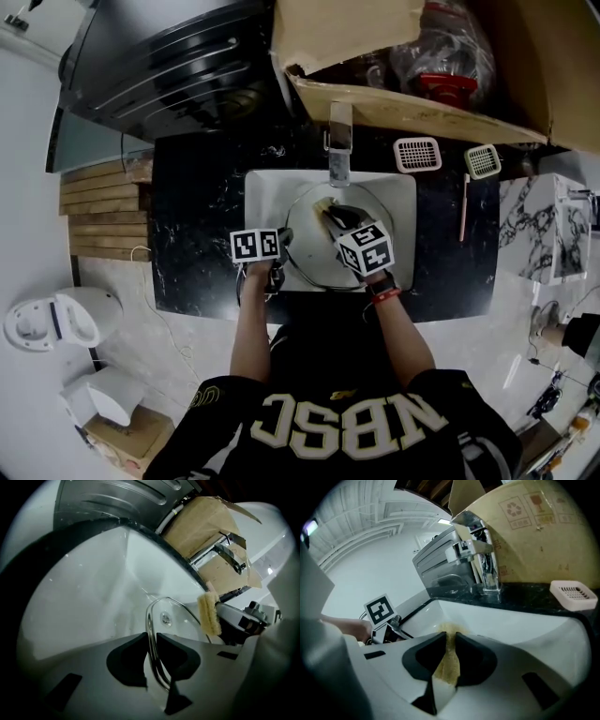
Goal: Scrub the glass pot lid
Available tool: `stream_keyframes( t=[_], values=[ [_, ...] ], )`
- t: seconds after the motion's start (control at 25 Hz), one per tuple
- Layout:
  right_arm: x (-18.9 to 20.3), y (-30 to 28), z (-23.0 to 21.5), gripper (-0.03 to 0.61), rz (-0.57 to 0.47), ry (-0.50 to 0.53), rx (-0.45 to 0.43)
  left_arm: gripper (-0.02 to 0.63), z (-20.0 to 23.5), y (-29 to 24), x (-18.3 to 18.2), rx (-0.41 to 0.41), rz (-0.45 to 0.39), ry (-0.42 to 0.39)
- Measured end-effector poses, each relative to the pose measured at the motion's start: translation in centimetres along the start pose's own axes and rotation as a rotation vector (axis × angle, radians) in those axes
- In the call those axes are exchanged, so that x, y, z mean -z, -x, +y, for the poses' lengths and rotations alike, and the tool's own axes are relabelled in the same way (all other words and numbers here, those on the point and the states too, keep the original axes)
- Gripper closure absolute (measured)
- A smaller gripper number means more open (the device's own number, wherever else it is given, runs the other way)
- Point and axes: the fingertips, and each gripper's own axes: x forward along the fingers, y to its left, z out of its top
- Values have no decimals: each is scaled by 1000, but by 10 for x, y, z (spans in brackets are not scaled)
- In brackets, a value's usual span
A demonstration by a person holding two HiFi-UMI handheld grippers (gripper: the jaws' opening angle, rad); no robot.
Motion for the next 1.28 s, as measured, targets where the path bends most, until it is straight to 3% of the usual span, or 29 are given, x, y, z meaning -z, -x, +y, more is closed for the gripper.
stream_keyframes(
  t=[0.32, 0.52, 0.72, 0.88, 1.28],
  values=[
    [3, -56, 38, 509, 43, 242, -87, 535, -1, 13, -2, -14, -25, -8],
    [26, -94, 53, 516, 114, 381, -101, 535, 0, 14, -1, -5, -26, -2],
    [31, -109, 33, 523, 135, 429, 16, 535, 1, 13, -1, -16, -26, -2],
    [32, -110, -11, 525, 165, 462, 157, 532, 0, 14, 2, -14, -23, -11],
    [59, -70, -100, 526, 377, 553, 385, 531, 0, 16, 3, -1, -29, 5]
  ],
)
